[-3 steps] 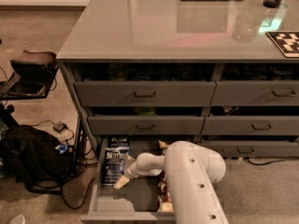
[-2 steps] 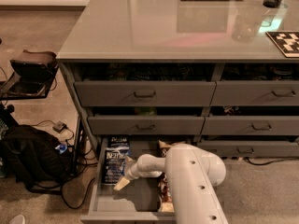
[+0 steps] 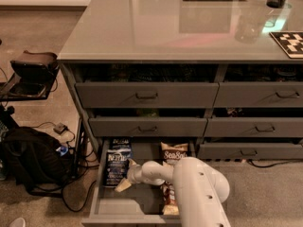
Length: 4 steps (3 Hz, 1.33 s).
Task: Pick blue chip bag from bottom drawer and place on counter
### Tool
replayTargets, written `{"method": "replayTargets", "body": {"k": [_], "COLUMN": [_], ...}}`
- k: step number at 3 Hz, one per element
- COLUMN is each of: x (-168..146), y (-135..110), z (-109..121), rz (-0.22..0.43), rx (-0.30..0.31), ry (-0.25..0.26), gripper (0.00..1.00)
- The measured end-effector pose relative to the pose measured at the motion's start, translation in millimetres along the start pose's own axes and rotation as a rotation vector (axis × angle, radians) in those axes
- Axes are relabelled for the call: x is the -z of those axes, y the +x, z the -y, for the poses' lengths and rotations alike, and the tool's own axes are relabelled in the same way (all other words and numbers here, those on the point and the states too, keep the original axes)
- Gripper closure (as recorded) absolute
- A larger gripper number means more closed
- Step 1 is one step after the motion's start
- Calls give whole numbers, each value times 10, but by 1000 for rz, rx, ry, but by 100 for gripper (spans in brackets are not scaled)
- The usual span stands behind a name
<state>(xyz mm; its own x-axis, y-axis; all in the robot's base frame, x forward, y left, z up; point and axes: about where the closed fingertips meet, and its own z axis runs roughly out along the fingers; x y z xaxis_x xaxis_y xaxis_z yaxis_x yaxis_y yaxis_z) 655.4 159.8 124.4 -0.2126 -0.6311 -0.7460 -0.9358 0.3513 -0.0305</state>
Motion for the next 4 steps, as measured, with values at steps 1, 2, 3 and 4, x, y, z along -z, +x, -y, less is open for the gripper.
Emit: {"method": "replayTargets", "body": {"k": [1, 2, 3, 4], "x": [-70, -148, -249, -476], "y": [-52, -159, -225, -142], "z": [70, 64, 31, 5], "rz": [49, 89, 109, 79], "rx": [-3, 15, 30, 15], "ry": [58, 93, 105, 84], "gripper": [0, 0, 0, 0]}}
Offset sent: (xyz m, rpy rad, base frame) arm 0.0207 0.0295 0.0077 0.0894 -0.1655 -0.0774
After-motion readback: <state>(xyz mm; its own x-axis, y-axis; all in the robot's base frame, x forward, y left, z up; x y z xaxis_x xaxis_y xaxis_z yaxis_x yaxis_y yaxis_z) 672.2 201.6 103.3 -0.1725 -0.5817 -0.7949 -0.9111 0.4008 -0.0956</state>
